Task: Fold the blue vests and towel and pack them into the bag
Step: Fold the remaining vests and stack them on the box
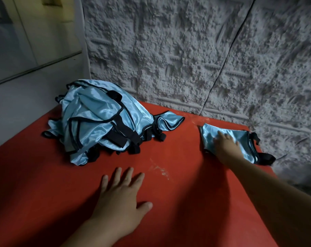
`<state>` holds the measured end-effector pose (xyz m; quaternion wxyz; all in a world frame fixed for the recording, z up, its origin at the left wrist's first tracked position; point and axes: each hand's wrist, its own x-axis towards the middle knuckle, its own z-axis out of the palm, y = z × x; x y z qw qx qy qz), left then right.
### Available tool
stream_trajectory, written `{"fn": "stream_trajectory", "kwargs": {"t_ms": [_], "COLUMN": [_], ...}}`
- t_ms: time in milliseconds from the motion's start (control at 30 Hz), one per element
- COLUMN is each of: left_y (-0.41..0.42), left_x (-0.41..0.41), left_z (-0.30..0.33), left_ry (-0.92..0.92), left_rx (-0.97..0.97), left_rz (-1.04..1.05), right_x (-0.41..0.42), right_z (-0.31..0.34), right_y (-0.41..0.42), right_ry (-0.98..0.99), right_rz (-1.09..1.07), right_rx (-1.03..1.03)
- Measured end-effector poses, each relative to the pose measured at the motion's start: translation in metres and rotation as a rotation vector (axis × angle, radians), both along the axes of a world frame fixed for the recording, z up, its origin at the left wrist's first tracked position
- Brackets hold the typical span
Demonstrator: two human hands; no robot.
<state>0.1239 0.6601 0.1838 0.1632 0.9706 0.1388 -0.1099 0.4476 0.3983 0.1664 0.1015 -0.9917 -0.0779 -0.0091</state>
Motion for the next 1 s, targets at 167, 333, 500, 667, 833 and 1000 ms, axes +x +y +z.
{"fn": "stream_trajectory", "kwargs": {"t_ms": [167, 333, 500, 667, 833, 1000], "left_y": [-0.003, 0.002, 0.019, 0.04, 0.058, 0.064], "left_x": [0.002, -0.001, -0.009, -0.013, -0.017, -0.023], "left_z": [0.006, 0.016, 0.029, 0.051, 0.072, 0.096], "left_ry": [-0.054, -0.149, -0.254, -0.403, -0.693, -0.847], "left_rx": [-0.03, -0.047, -0.118, -0.31, -0.516, -0.772], "left_rz": [0.042, 0.074, 0.163, 0.384, 0.608, 0.508], "right_x": [-0.086, -0.152, -0.166, -0.167, -0.192, -0.227], "right_z": [0.051, 0.089, 0.092, 0.107, 0.165, 0.239], "right_y": [0.114, 0.224, 0.264, 0.265, 0.253, 0.22], "right_ry": [-0.068, 0.035, -0.158, -0.135, 0.09, 0.384], "right_rz": [0.267, 0.65, 0.647, 0.525, 0.379, 0.345], "right_rx": [0.361, 0.321, 0.142, 0.263, 0.783, 1.391]}}
